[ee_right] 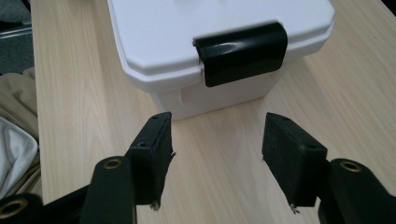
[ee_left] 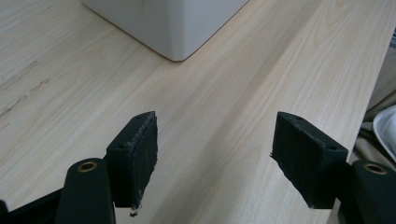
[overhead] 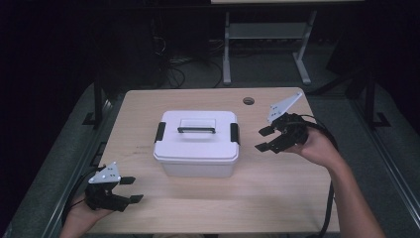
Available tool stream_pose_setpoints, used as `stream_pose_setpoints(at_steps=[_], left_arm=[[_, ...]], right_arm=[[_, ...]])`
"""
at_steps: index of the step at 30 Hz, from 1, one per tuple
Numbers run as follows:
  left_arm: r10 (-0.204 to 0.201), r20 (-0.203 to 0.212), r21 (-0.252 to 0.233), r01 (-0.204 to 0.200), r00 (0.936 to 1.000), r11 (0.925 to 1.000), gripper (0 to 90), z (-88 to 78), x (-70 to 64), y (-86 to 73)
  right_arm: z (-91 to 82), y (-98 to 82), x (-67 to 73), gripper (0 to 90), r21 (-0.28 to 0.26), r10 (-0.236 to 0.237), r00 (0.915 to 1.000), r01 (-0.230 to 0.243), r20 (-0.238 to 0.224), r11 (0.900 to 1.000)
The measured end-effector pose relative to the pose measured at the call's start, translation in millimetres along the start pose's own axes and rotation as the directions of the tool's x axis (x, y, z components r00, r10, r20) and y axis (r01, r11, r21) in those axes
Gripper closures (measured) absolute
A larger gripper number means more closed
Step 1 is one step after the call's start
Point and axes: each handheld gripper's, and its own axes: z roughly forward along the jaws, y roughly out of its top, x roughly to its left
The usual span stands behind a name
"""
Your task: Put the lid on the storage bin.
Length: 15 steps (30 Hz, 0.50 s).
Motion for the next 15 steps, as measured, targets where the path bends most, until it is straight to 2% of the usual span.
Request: stream_pose_setpoints(at_steps=[15], left_arm=[[-0.007, 0.001, -0.002, 0.007, 1.0, 1.0, 30.6, 1.1, -0.9, 0.0]], right_arm=[[13.2, -25.7, 2.9, 42.1, 0.013, 0.024, 0.9996, -0.024, -0.013, 1.0]])
